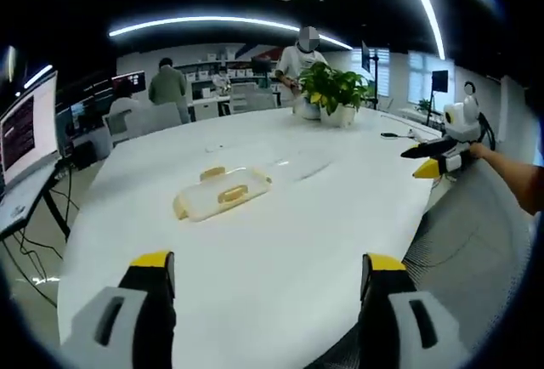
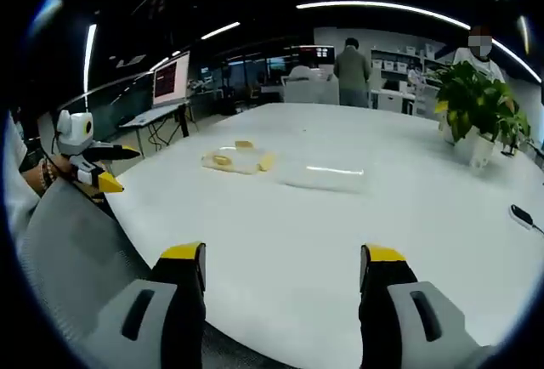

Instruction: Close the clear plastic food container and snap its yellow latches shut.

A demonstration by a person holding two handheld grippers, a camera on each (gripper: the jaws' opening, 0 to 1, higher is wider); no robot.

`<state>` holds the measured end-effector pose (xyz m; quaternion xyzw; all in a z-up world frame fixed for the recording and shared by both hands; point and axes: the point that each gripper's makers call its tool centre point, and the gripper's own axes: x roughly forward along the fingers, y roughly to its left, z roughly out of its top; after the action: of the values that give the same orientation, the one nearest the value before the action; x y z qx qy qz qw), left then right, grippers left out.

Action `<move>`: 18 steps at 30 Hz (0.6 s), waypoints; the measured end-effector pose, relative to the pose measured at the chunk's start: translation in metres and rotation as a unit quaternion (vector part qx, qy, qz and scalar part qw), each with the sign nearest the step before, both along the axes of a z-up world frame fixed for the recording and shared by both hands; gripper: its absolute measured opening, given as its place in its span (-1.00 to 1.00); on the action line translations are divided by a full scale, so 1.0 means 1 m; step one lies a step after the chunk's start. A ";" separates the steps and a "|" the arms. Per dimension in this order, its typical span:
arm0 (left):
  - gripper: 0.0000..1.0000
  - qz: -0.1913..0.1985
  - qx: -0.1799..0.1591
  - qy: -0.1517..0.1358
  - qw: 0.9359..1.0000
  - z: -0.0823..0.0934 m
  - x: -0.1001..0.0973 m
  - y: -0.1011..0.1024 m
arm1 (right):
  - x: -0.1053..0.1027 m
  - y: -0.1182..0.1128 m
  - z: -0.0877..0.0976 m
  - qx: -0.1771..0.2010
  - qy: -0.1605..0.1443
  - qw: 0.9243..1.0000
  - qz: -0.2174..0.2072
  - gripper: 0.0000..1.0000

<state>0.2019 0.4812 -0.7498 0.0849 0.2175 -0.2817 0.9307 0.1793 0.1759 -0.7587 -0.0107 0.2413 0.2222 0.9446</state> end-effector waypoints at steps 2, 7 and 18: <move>0.76 0.003 -0.002 -0.002 1.000 0.001 0.001 0.001 | -0.001 0.001 0.000 -0.002 0.001 1.000 0.001 0.44; 0.75 0.000 -0.003 -0.002 1.000 0.001 0.000 0.000 | -0.002 0.002 0.000 -0.002 0.002 1.000 -0.002 0.41; 0.74 -0.001 0.002 -0.003 1.000 0.001 -0.001 0.001 | -0.002 0.004 0.001 0.000 0.000 1.000 -0.004 0.38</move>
<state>0.2012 0.4820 -0.7490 0.0877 0.2154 -0.2819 0.9308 0.1769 0.1799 -0.7574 -0.0103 0.2412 0.2184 0.9455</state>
